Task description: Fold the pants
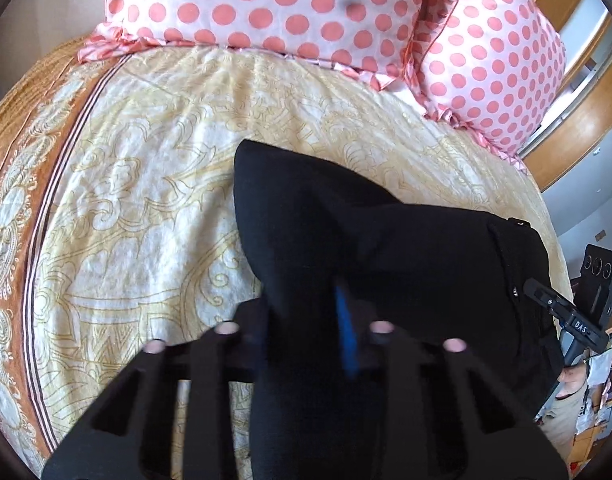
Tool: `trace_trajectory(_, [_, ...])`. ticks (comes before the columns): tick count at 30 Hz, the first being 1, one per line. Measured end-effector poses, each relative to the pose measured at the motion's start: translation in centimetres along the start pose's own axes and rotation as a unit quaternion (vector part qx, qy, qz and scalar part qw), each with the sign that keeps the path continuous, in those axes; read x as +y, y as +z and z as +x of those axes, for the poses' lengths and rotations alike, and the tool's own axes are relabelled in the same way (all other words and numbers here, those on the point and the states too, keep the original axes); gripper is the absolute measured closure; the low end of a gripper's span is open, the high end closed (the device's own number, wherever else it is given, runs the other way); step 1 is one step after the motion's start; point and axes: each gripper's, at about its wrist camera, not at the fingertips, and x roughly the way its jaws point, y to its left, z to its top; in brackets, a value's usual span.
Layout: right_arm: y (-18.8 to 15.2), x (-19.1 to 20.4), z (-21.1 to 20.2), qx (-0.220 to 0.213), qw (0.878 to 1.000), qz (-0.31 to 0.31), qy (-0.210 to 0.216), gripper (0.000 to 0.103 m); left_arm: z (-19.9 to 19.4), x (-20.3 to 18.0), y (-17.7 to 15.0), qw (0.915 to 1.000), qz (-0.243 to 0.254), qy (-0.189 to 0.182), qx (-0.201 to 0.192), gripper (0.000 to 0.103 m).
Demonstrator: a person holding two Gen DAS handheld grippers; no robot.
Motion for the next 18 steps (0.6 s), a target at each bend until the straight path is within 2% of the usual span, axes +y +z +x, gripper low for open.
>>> trace_trajectory(3, [0.3,0.4,-0.3,-0.008,1.000,-0.006,0.006,0.076,-0.8,-0.2,-0.4,0.9996,0.012,-0.008,-0.026,0.091])
trace_trajectory(8, [2.2,1.2,-0.5,-0.015,1.000,-0.025,0.003,0.078,-1.9,-0.6,0.3,0.9979,0.012,-0.023,-0.060,0.093])
trace_trajectory(11, [4.3,1.5,0.1,-0.026,0.999,-0.035,-0.010,0.079,-2.0,-0.9,1.9,0.9965,0.019,-0.017,-0.079,0.094])
trace_trajectory(15, [7.9,0.9,1.9,-0.038,0.998,-0.029,-0.027,0.079,-1.2,-0.7,5.5,0.9944,0.016,-0.002,-0.104,0.095])
trace_trajectory(18, [10.3,-0.1,4.1,-0.032,0.998,-0.017,-0.050,0.079,0.4,-0.2,8.4,0.9936,0.013,0.022,-0.110,0.095])
